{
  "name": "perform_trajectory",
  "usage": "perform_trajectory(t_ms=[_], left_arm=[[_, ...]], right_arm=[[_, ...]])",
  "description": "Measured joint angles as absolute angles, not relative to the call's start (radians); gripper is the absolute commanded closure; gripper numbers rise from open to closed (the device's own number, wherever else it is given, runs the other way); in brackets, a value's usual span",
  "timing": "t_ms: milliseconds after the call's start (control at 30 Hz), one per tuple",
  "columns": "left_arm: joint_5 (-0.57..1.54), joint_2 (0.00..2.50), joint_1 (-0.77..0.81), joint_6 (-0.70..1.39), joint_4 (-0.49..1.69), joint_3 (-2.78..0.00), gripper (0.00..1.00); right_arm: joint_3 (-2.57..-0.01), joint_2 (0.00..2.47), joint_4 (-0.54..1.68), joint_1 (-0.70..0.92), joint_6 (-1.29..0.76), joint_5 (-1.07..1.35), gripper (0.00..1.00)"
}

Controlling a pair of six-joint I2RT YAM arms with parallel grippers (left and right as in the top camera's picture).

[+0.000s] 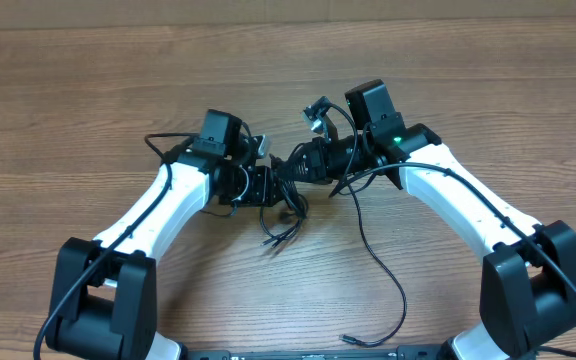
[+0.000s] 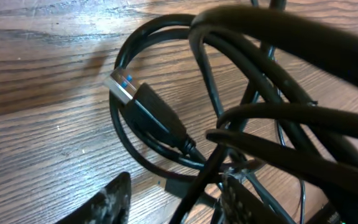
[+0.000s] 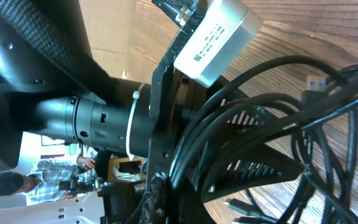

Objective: Untangle cables

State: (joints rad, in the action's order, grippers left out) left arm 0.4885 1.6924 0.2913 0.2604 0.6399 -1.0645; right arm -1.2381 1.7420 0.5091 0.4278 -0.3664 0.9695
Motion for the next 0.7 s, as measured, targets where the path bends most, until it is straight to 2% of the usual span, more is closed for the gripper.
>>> perform_trajectory(t_ms=[67, 133, 333, 467, 700], left_arm=[[0.48, 1.692, 0.294, 0.271, 0.637, -1.065, 0.75], [0.473, 1.692, 0.293, 0.281, 0.635, -1.064, 0.84], [0.478, 1.692, 0.292, 0.278, 0.634, -1.064, 0.85], [0.529, 1.692, 0.279, 0.249, 0.636, -1.064, 0.91], [0.626, 1.651, 0.271, 0.178, 0.664, -1.064, 0.91]], right_arm=[[-1.238, 1.742, 0.508, 0.428, -0.366, 0.97, 0.96], [-1.238, 1.742, 0.508, 0.428, -0.366, 0.968, 0.96], [-1.238, 1.742, 0.509, 0.428, -0.366, 0.944, 0.96], [-1.238, 1.742, 0.509, 0.428, -0.367, 0.928, 0.96], [-1.238, 1.742, 0.518, 0.428, -0.389, 0.839, 0.96]])
